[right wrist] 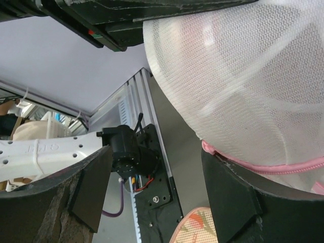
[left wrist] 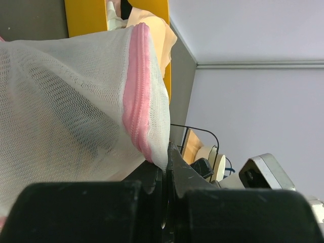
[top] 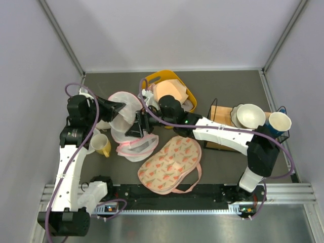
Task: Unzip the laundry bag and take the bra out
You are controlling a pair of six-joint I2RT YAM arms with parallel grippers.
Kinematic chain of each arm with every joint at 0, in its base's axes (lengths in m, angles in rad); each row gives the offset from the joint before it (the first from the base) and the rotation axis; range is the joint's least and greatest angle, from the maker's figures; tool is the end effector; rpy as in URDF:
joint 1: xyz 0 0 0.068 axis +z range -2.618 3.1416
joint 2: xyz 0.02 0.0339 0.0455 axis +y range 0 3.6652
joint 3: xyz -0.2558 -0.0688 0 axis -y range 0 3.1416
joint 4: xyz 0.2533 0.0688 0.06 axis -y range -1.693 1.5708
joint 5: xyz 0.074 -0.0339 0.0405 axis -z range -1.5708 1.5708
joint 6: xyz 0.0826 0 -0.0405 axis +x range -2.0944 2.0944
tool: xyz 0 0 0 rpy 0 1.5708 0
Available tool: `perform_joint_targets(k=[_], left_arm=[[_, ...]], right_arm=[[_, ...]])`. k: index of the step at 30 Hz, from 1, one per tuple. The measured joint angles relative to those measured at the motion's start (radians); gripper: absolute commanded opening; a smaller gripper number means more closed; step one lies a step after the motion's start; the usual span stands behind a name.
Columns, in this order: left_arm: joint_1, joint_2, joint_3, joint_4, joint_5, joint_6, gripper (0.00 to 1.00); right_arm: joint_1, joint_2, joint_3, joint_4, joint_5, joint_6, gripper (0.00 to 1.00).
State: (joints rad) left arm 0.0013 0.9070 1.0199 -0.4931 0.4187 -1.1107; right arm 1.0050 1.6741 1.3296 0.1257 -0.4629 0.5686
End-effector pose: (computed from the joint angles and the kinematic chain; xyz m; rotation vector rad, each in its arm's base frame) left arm 0.2462 -0.0333 0.3477 -0.8405 1.9176 -1.1135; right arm 0.2098 0.3992 0.3068 -0.8069 1.8821 1.4776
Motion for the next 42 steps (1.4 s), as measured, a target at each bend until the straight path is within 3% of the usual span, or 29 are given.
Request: perform_joint_targets(k=[14, 23, 35, 42], left_arm=[[0.0, -0.002, 0.0, 0.0, 0.004, -0.018, 0.0], [0.0, -0.002, 0.0, 0.001, 0.008, -0.021, 0.0], [0.001, -0.002, 0.0, 0.001, 0.012, -0.022, 0.0], [0.001, -0.002, 0.0, 0.002, 0.011, -0.022, 0.0]], right_arm=[[-0.002, 0.0, -0.041, 0.026, 0.1, 0.001, 0.75], [-0.007, 0.0, -0.062, 0.076, 0.119, 0.011, 0.65], [-0.008, -0.011, -0.104, 0.107, 0.135, 0.024, 0.45], [-0.009, -0.051, -0.113, 0.114, 0.141, 0.028, 0.42]])
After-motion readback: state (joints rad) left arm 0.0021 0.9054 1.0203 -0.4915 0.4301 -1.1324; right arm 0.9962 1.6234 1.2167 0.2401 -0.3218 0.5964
